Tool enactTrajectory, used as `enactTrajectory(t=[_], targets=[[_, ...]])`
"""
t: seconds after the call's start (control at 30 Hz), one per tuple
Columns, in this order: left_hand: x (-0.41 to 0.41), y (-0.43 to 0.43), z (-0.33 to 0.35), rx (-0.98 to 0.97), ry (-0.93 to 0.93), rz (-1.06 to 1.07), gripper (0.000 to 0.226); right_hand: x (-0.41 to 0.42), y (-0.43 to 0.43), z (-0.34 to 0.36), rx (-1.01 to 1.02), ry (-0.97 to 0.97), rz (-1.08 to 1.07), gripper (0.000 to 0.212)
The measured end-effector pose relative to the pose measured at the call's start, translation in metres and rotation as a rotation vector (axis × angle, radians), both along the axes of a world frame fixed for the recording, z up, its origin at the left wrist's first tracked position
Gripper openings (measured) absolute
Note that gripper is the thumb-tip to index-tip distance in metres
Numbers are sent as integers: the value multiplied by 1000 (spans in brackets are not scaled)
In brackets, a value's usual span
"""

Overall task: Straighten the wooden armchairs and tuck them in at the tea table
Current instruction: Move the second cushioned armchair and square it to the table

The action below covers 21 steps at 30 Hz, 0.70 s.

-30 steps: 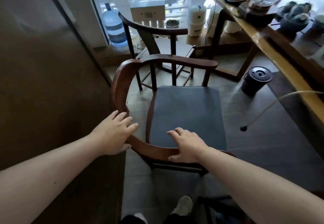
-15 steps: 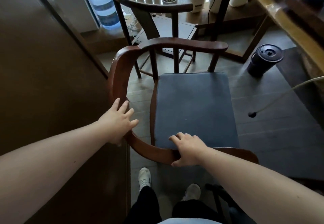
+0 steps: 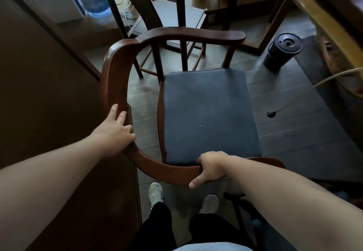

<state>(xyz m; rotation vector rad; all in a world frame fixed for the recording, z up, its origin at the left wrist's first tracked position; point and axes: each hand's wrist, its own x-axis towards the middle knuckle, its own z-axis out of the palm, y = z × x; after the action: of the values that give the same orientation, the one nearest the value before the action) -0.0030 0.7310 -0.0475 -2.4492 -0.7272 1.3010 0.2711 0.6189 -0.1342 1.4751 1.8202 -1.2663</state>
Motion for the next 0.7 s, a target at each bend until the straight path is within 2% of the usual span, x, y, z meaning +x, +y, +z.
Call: enactTrajectory(t=[0.23, 0.43, 0.63, 0.7], targets=[[37, -39, -3, -37, -97, -35, 35, 56, -14, 17, -57, -95, 37, 75], [85, -59, -4, -57, -165, -64, 33, 111, -18, 18, -76, -131, 12, 93], [87, -52, 9, -118, -172, -56, 40, 124, -23, 16, -60, -80, 35, 75], [79, -35, 24, -97, -173, -67, 44, 124, -26, 15, -23, -70, 15, 81]])
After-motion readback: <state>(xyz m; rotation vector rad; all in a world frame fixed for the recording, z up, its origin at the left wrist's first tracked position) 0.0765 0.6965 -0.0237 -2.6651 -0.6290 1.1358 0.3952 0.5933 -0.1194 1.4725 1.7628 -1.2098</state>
